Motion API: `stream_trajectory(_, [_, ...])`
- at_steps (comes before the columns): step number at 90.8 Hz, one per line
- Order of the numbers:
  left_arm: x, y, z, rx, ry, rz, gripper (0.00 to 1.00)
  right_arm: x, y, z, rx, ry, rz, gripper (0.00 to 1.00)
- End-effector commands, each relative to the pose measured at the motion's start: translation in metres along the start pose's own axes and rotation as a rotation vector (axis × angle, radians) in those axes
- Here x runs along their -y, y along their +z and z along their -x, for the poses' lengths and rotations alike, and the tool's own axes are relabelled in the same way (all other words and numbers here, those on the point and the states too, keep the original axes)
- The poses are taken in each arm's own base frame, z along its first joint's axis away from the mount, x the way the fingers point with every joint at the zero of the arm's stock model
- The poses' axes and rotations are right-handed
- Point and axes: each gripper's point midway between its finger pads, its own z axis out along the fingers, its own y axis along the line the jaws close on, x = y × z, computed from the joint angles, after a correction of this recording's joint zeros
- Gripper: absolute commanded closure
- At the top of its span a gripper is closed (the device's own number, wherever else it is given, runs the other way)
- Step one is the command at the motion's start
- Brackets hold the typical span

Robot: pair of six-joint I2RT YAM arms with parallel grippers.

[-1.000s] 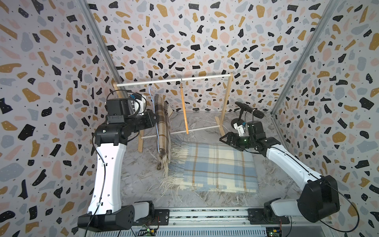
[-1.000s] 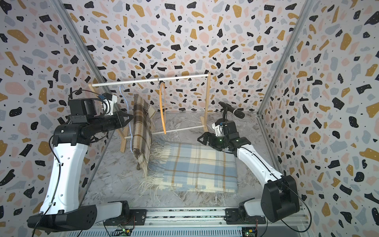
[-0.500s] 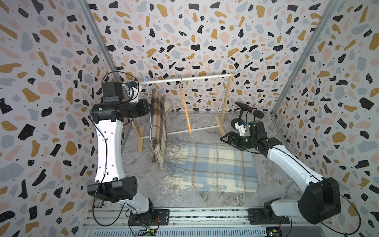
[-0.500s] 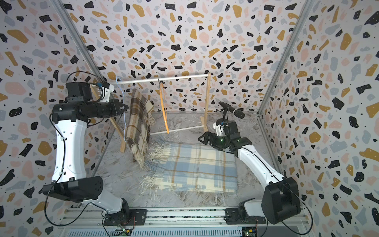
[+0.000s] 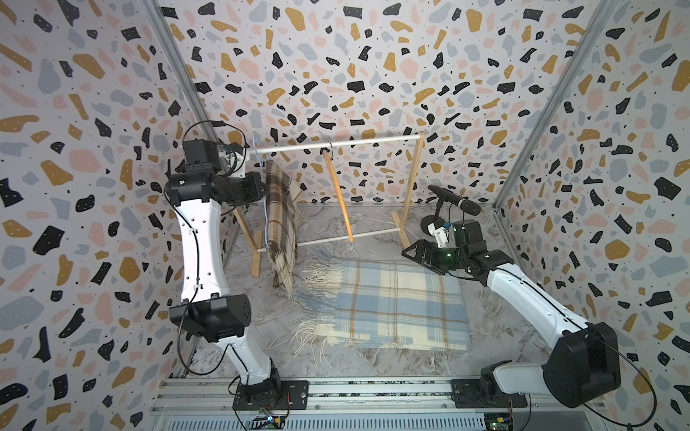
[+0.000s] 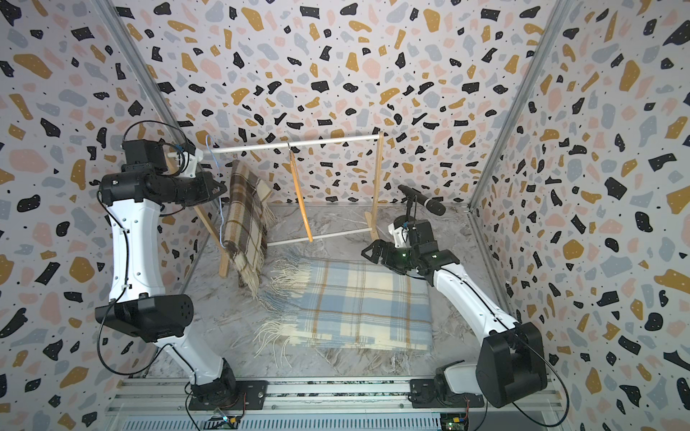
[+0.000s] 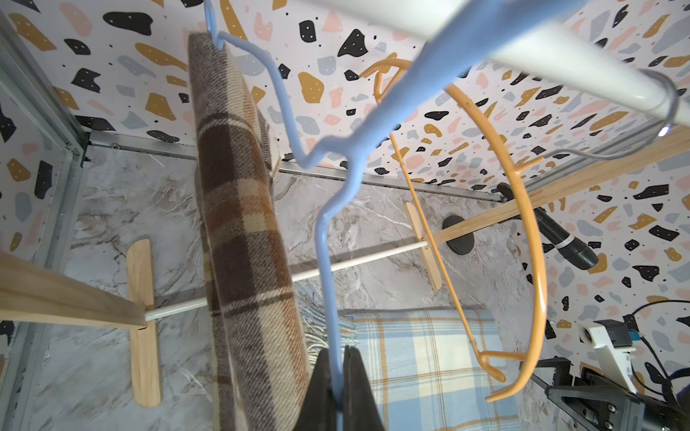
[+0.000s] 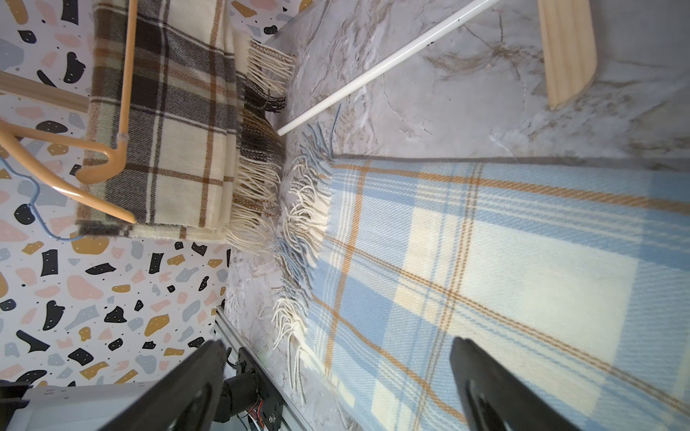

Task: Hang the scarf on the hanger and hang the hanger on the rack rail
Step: Place the hanger at the clothesline.

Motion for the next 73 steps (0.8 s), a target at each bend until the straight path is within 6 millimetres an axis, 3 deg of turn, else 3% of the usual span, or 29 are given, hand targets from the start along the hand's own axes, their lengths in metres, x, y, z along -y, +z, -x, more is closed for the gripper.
stream_trajectory(1, [-0.003, -0.002, 0.017, 0.064, 0.068, 0.015, 1.0, -0.002, -0.005, 0.0, 0.008, -0.01, 0.002, 0.0])
stream_trajectory(31, [-0.025, 0.014, 0.009, 0.02, 0.05, 0.068, 1.0, -0.001, -0.007, -0.002, 0.016, -0.012, -0.004, 0.0])
stream_trajectory(45, [-0.027, 0.004, 0.01, 0.038, 0.063, 0.1, 0.84, -0.003, -0.01, -0.001, 0.022, -0.018, -0.001, 0.0])
stream_trajectory(73, [-0.015, -0.039, 0.008, 0.121, 0.104, 0.161, 0.59, -0.021, -0.028, 0.012, 0.039, -0.127, -0.031, 0.01])
